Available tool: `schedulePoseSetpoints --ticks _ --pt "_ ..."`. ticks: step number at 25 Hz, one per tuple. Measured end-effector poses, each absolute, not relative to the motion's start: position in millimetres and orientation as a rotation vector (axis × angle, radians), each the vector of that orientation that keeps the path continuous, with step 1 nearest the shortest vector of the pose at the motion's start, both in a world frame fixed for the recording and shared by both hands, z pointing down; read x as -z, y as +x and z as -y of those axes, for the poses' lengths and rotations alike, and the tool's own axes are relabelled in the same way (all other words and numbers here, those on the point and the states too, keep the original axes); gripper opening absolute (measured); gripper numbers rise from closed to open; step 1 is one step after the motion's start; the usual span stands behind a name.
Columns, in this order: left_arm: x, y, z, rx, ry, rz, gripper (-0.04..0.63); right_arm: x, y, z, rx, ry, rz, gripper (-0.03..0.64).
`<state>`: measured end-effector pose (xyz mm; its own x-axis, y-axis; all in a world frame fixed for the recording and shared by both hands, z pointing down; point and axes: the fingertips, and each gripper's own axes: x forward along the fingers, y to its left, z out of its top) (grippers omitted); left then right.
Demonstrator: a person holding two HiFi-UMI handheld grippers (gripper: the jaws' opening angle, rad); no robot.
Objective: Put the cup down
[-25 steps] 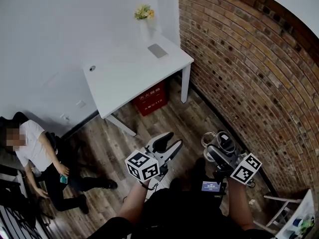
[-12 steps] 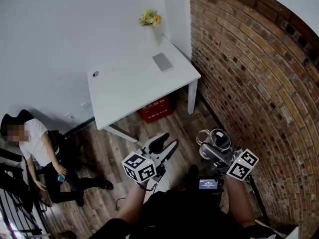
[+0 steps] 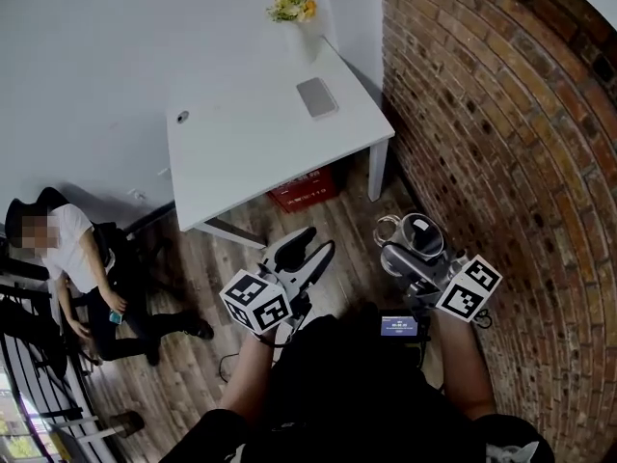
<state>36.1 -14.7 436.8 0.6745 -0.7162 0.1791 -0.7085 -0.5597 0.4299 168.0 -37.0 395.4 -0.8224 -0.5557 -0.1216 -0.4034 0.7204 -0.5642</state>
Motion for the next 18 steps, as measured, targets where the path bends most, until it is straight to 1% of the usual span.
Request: schedulePoseSetpoints --ticks 8,18 --pt "-449.2 19.7 57.3 0.059 2.370 1.150 0.206 -407.2 152.5 82.9 0.808 -0.719 -2.669 0.430" --pt "-451.5 -6.2 191.6 0.103 2.411 1.107 0.206 -410.5 115.4 210.3 0.784 -0.742 -2.697 0.430"
